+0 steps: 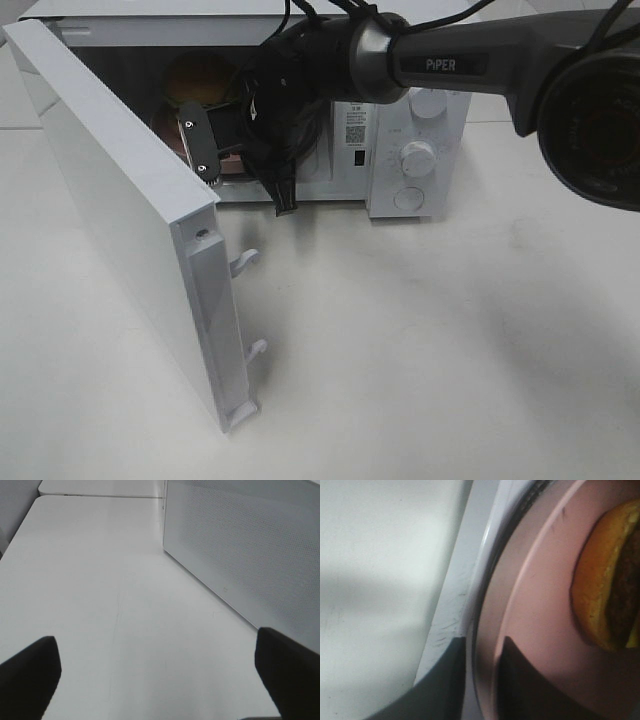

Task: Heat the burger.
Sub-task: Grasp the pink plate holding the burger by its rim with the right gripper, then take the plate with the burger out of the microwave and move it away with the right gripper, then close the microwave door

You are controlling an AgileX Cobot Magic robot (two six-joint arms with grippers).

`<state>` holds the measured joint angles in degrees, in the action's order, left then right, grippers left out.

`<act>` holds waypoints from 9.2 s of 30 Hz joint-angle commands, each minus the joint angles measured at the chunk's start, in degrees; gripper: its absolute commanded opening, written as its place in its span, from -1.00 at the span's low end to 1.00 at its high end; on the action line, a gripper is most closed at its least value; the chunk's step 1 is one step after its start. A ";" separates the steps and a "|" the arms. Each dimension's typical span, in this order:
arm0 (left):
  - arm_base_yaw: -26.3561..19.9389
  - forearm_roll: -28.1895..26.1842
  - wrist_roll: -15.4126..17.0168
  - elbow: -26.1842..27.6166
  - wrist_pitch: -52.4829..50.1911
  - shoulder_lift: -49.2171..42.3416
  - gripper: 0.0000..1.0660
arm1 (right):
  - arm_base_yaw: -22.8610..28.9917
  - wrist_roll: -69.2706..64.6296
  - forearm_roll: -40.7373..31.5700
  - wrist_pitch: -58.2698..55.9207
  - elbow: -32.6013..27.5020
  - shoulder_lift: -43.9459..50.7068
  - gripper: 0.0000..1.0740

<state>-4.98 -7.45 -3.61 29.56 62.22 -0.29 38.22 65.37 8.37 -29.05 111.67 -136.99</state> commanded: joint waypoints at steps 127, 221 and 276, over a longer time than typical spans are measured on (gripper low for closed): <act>-0.17 -0.17 0.23 0.00 -0.69 -0.29 0.83 | -2.01 24.41 -16.56 9.34 -81.02 79.47 -1.00; -0.17 -0.17 0.23 0.00 -0.69 -0.29 0.83 | -2.01 -117.91 42.63 -20.11 -79.35 46.41 -0.94; -0.17 -0.17 0.23 0.00 -0.69 -0.29 0.83 | -2.06 -86.40 11.63 -17.93 -74.66 68.75 -0.03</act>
<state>-4.98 -7.45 -3.61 29.56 62.22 -0.29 36.38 -25.95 23.61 -46.93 36.96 -71.73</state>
